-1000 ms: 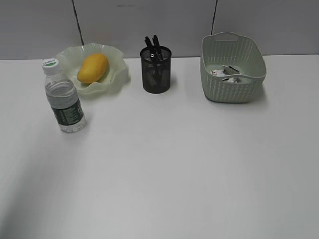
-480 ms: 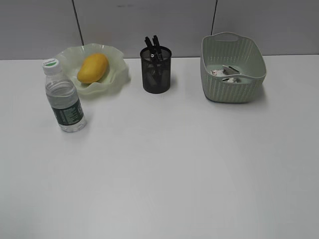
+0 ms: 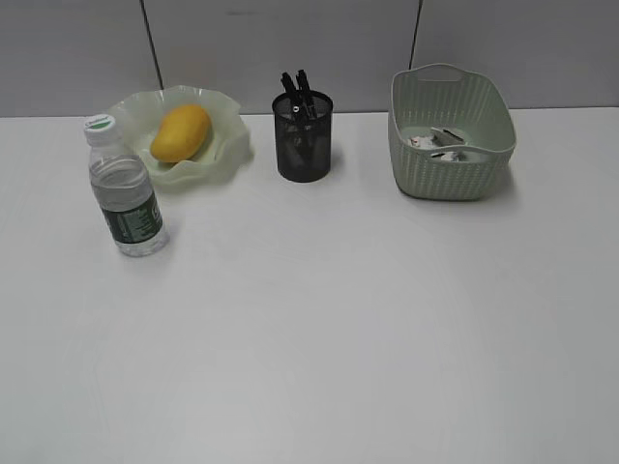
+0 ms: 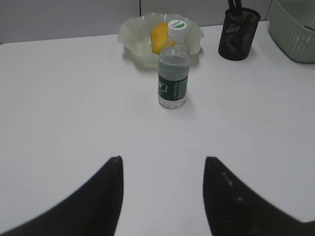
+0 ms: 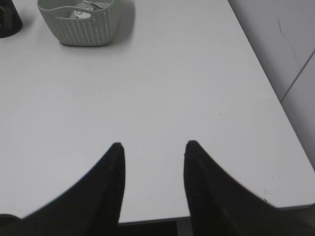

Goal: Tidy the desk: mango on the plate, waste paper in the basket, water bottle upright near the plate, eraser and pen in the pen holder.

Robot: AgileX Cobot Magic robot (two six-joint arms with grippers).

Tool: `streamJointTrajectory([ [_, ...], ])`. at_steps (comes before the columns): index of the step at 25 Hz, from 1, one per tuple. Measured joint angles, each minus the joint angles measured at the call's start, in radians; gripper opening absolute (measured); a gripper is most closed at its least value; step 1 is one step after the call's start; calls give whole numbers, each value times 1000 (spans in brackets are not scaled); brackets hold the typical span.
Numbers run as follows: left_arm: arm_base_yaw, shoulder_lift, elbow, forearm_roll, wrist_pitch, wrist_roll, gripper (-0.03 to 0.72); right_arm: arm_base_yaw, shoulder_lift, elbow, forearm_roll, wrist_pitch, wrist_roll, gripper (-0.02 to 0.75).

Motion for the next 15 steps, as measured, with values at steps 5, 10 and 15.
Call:
streamJointTrajectory([
  [5, 0, -6, 20, 10, 21, -3, 396, 0, 0, 0, 1, -3, 0, 329],
  [10, 0, -7, 25, 11, 30, -3, 394, 0, 0, 0, 1, -5, 0, 329],
  [15, 0, -7, 25, 11, 30, -3, 394, 0, -1, 0, 1, -8, 0, 328],
])
